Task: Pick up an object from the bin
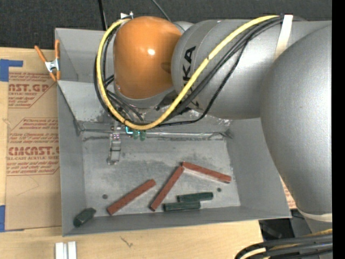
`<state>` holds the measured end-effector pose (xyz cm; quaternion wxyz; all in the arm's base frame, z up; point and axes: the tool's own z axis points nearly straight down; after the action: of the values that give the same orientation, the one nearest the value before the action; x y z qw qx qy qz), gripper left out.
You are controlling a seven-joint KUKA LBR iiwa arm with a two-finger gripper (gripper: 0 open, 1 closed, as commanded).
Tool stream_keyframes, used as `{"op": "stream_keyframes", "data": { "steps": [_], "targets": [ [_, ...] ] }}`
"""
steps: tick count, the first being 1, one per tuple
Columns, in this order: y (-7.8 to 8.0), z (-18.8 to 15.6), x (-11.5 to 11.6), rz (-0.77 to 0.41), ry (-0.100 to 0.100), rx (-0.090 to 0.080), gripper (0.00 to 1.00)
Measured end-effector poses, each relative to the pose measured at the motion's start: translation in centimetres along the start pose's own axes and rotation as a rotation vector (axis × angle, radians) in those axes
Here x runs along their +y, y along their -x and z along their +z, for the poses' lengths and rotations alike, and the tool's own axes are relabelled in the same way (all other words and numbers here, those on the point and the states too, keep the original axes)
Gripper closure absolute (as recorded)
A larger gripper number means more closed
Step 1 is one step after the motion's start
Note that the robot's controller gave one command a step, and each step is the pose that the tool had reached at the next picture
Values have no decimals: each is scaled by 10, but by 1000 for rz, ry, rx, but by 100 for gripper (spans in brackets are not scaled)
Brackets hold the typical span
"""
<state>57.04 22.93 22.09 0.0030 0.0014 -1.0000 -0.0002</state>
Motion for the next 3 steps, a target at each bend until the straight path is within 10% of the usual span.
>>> {"op": "stream_keyframes", "data": {
  "steps": [1,3],
  "targets": [
    [2,-4,-1,2,1,-7,0],
    [-65,60,-53,-468,-1,-7,0]
  ]
}}
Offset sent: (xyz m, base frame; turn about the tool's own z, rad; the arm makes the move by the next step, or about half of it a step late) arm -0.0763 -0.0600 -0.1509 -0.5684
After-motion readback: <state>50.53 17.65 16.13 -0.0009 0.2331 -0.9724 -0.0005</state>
